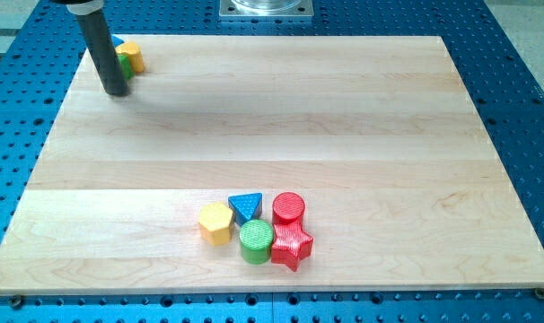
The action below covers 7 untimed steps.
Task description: Move the green star vertically top to the triangle
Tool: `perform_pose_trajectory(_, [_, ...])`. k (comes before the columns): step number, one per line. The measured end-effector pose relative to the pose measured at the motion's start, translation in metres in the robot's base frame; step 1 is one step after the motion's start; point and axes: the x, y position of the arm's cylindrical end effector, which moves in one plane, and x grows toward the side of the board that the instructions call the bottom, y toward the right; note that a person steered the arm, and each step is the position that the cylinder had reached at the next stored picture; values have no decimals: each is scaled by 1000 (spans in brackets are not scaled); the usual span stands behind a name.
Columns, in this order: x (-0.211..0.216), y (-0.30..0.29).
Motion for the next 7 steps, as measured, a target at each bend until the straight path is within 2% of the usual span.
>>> perform_pose_trajectory(5, [5,-2])
perform_pose_trajectory(7, [13,-23])
